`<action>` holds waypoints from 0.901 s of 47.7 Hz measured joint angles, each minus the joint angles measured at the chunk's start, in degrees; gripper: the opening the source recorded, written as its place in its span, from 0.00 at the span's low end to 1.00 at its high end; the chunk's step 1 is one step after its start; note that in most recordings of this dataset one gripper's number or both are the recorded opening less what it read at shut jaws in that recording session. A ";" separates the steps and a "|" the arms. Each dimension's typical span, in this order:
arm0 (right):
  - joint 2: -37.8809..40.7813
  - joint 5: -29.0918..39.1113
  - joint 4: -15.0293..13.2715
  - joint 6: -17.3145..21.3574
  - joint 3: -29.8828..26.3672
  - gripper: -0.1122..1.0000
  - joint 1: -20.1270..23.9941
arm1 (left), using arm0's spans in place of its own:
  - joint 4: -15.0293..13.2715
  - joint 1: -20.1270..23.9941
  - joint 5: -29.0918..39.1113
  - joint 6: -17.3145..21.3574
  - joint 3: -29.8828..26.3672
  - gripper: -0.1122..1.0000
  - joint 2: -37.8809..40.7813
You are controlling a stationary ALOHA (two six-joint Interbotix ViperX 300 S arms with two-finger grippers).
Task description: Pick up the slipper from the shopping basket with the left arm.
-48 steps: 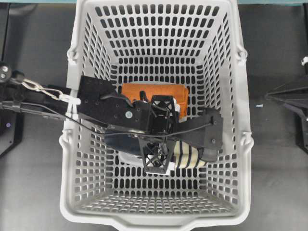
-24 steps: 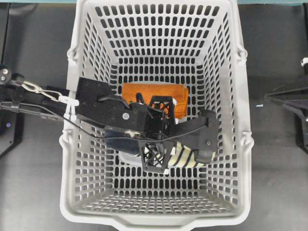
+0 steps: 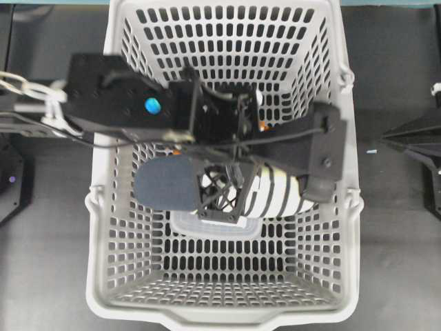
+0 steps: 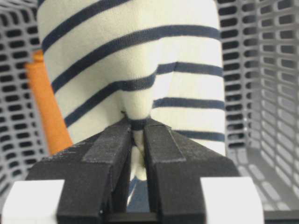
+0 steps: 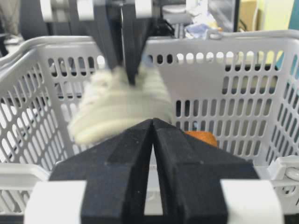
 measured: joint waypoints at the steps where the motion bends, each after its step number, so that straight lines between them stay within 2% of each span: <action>1: -0.09 0.00 0.00 0.00 0.00 0.09 0.00 | 0.00 0.00 1.14 0.18 -1.58 0.16 0.44; 11: -0.70 0.00 0.09 0.00 0.00 0.09 0.00 | -0.09 -0.44 11.07 0.53 -15.64 0.16 5.80; 20: -1.32 0.00 0.09 -0.09 0.18 0.09 0.00 | 0.00 -0.79 15.64 0.97 -20.92 0.16 8.26; 28: -1.58 0.18 0.00 0.00 0.18 0.09 0.00 | 0.00 -0.79 15.82 0.26 -20.83 0.16 8.44; 33: -1.76 0.18 0.00 0.00 0.18 0.09 0.00 | 0.00 -0.70 15.38 0.18 -18.90 0.16 8.35; 39: -1.67 0.18 0.00 0.00 0.18 0.09 0.00 | 0.00 -0.70 12.74 0.00 -14.06 0.16 7.21; 43: -1.76 0.18 0.00 0.00 0.26 0.09 0.00 | 0.00 -0.62 8.70 -0.44 -8.79 0.16 4.83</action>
